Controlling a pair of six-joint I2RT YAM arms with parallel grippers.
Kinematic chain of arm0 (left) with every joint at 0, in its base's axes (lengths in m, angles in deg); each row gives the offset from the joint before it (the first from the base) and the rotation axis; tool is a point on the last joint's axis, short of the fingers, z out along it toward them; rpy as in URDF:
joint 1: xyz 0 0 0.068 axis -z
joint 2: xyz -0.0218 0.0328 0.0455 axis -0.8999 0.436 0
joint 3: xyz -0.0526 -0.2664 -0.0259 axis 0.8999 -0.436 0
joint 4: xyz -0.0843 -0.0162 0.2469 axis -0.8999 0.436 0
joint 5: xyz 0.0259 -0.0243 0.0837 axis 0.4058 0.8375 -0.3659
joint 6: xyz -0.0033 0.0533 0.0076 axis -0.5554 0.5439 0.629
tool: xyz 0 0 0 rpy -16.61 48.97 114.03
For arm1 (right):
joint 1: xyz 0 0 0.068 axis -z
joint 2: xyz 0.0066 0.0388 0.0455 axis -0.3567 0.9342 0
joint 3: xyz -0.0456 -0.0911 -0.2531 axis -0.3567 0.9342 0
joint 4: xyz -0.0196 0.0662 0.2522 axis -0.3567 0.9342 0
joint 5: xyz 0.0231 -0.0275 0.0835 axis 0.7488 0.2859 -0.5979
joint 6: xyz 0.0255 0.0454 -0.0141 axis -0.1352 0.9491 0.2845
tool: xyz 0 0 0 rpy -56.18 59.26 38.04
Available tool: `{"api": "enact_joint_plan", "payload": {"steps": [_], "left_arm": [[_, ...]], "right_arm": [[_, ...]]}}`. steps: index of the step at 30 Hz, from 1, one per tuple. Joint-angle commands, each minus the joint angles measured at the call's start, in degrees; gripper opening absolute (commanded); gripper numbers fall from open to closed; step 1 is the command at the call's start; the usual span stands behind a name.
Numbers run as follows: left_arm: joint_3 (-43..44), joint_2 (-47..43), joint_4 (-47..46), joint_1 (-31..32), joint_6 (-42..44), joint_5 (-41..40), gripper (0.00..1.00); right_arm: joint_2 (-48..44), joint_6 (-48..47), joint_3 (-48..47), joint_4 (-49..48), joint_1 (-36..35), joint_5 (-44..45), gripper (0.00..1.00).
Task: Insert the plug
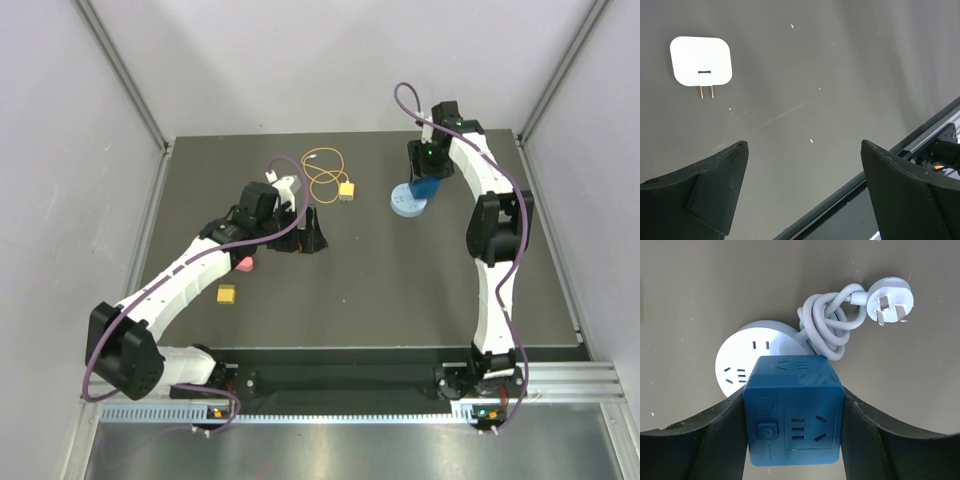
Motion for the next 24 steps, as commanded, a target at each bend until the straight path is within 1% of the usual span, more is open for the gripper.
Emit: {"api": "enact_joint_plan", "payload": {"steps": [1, 8, 19, 22, 23, 24], "left_arm": [[0.85, -0.19, -1.26, -0.07, 0.36, 0.51, 0.98], [0.76, -0.19, -1.35, -0.07, 0.28, 0.77, 0.98], [0.68, -0.45, -1.44, -0.16, 0.19, 0.95, 0.98], [0.59, -0.54, -1.44, -0.16, 0.19, 0.95, 0.98], [0.68, -0.45, -1.44, -0.16, 0.10, 1.12, 0.98], [0.68, -0.54, -1.44, -0.07, 0.19, 1.04, 0.98]], "right_arm": [[-1.62, 0.06, 1.09, 6.80, 0.57, 3.14, 0.00], [-3.46, 1.82, 3.11, 6.37, 0.65, 3.50, 0.00], [-9.97, 2.52, 16.11, 0.57, 0.48, 2.79, 0.00], [-11.11, 2.17, 18.40, -2.07, 0.39, 1.74, 0.00], [-11.46, 2.17, 19.19, -4.25, 0.22, 1.65, 0.00], [-12.51, 2.26, 21.72, -5.49, -0.05, 2.26, 0.00]]}}
